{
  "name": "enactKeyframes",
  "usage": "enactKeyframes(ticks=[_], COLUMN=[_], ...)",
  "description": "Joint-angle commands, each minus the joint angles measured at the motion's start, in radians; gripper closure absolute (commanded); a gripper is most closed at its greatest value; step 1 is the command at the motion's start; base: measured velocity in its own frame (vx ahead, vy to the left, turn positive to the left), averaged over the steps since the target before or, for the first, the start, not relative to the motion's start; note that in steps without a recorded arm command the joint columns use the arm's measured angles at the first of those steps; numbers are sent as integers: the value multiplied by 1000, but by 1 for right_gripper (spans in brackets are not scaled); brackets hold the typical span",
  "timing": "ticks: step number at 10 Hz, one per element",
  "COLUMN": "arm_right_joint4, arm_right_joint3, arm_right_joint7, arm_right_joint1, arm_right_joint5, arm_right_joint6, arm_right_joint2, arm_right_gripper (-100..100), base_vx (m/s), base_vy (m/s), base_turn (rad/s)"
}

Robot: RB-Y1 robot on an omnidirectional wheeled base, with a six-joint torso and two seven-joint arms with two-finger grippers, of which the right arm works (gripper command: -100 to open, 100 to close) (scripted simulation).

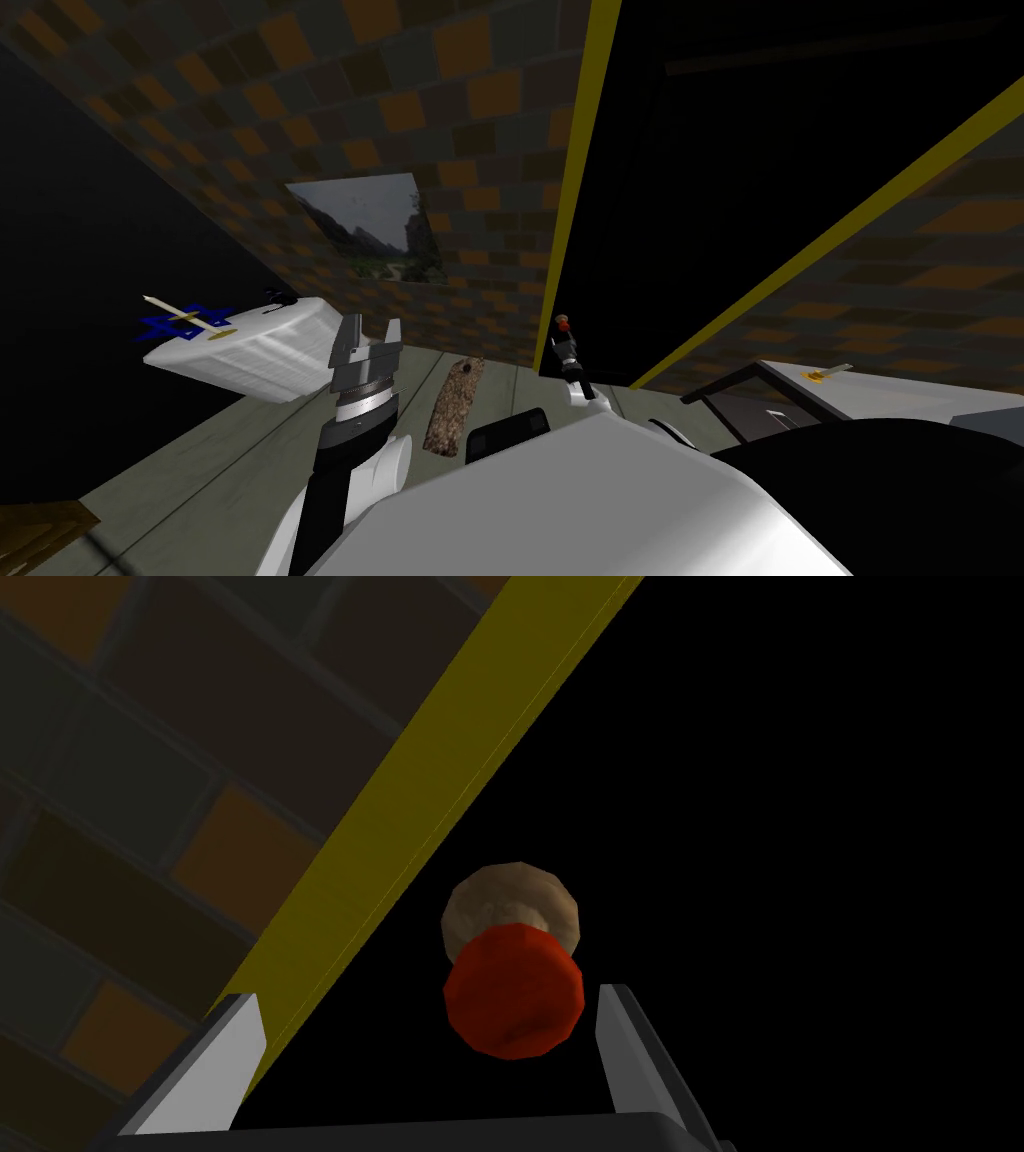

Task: Pull the door open

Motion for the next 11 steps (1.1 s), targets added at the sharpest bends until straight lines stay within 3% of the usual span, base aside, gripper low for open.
enactKeyframes(ticks=[1, 2, 4, 7, 11], arm_right_joint4=[-11, -11, -22, -28, -42], arm_right_joint3=[2, 2, 6, 8, 13], arm_right_joint7=[-50, -56, -121, -179, -296], arm_right_joint1=[6, 6, 10, 13, 19], arm_right_joint5=[-28, -28, -74, -96, -154], arm_right_joint6=[5, 5, 9, 11, 16], arm_right_joint2=[2, 2, 8, 10, 17], arm_right_gripper=[-100, -100, -100, -100, -100], base_vx=[-59, -41, -61, -49, -50], base_vy=[-12, -7, -8, -13, -12], base_turn=[32, 20, 50, 22, 32])
